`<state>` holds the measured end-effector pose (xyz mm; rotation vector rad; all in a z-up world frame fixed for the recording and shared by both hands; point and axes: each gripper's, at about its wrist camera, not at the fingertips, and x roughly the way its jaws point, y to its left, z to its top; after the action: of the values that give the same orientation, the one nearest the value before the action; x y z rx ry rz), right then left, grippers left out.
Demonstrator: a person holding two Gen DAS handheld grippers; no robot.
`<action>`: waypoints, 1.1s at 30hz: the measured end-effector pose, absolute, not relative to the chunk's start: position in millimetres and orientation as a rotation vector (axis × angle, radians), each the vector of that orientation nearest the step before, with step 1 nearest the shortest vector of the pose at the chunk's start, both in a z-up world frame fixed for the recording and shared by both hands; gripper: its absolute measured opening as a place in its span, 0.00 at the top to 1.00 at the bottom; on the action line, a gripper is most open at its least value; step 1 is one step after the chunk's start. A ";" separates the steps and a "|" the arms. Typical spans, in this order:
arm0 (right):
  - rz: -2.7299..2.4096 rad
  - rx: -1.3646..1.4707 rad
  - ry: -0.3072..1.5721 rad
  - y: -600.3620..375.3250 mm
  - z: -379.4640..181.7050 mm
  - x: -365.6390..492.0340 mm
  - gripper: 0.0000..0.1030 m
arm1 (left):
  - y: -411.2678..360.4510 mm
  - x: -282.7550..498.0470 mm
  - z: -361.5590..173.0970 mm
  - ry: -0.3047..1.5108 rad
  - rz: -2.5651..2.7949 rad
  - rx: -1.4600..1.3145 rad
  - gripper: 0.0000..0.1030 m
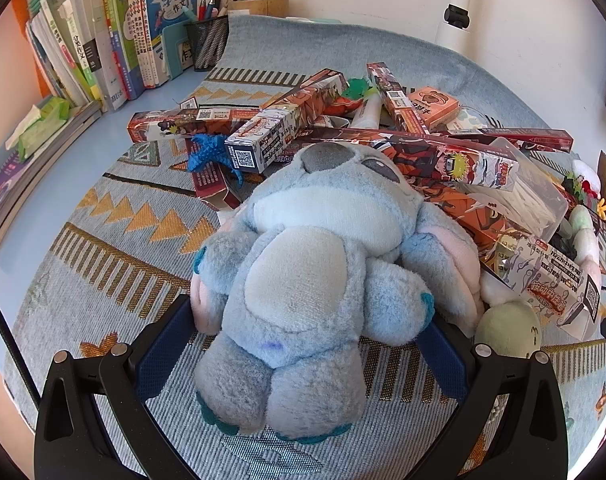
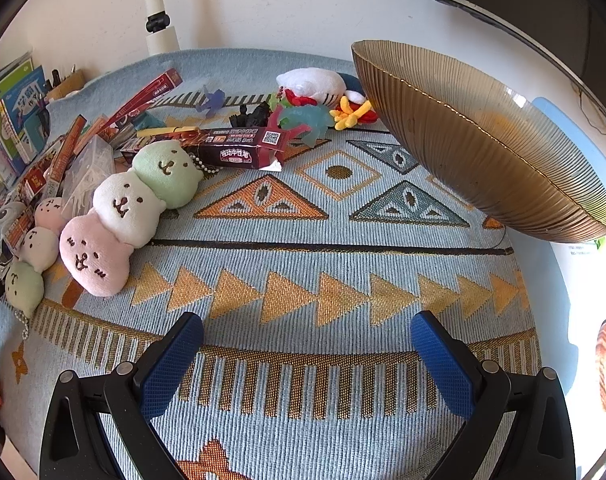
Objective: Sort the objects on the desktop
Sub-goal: 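Reach the left gripper to the blue-grey plush and grasp it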
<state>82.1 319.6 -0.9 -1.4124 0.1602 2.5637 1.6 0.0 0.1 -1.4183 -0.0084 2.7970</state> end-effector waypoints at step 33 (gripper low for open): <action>2.559 -1.378 0.170 325.7 -3.8 101.8 0.00 | -26.0 2.1 16.3 -0.035 2.526 -1.243 0.54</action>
<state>101.8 325.7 -3.8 -1.3776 0.1704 2.5594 2.1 -26.0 16.3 -1.2427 -0.0349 2.5257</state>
